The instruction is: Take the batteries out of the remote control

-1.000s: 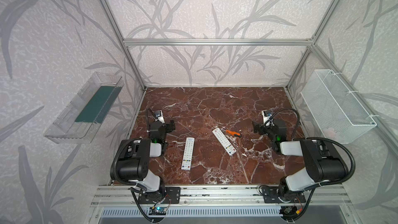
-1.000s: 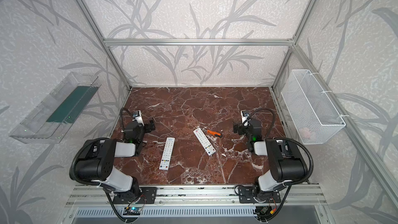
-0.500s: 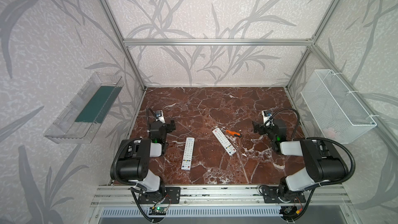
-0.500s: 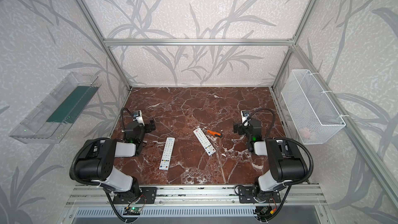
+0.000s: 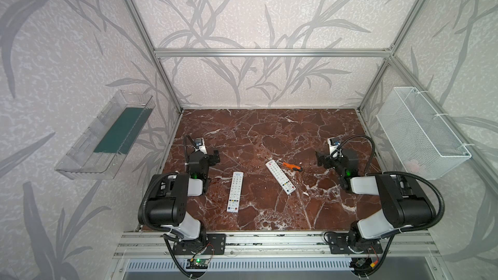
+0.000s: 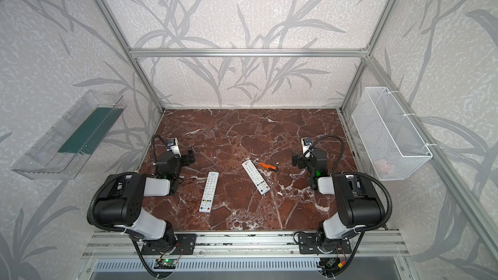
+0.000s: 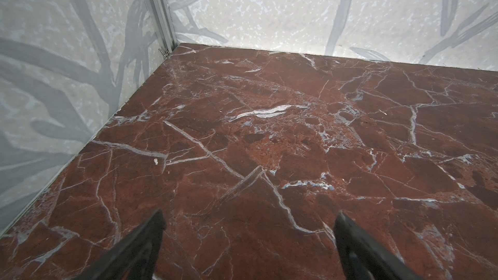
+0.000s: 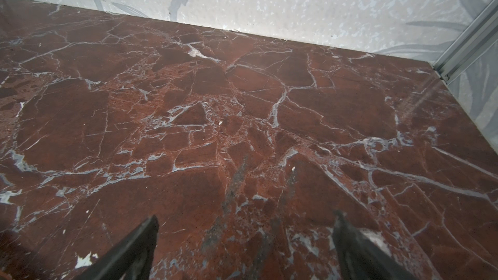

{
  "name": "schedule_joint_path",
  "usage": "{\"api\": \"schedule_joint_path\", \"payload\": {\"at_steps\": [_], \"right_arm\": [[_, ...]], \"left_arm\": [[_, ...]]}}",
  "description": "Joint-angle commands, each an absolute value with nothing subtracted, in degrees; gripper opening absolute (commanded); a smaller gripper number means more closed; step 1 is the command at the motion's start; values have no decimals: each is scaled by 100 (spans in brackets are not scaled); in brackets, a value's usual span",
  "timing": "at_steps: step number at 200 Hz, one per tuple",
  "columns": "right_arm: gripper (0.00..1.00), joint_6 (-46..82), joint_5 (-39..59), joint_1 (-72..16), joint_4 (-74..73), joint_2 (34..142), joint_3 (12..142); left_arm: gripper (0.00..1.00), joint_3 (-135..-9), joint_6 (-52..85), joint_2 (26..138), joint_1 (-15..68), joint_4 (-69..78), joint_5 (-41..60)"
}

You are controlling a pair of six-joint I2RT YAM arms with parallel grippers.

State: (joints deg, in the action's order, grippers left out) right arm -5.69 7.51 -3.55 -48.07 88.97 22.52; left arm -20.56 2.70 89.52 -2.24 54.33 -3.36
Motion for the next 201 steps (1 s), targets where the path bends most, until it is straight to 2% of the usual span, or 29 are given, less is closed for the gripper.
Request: {"api": "schedule_joint_path", "payload": {"at_steps": [1, 94, 120, 138, 169, 190, 201], "right_arm": [[99, -584, 686, -387, -4833, 8839, 2320], [99, -484, 545, -387, -5132, 8644, 2213], [99, -228, 13, -386, -3249, 7424, 2592], [99, 731, -221, -353, -2174, 6839, 3074], [99, 1863, 485, -303, -992, 6525, 3821], [99, 2173, 1727, -307, -76, 6638, 4346], [99, 2217, 2494, -364, 532, 6815, 4653]], "left_arm": [[99, -2158, 167, 8978, -200, 5437, -418], [99, -2218, 164, 8855, -209, 5241, -347], [99, -2820, 270, 8004, -207, 3408, -606], [99, -2970, 803, 7517, -212, 2946, -1071], [99, -3648, 2257, 6764, -238, 1099, -1824], [99, -4118, 2687, 6423, -245, 106, -1365], [99, -4270, 2813, 6256, -243, -267, -794]]}}
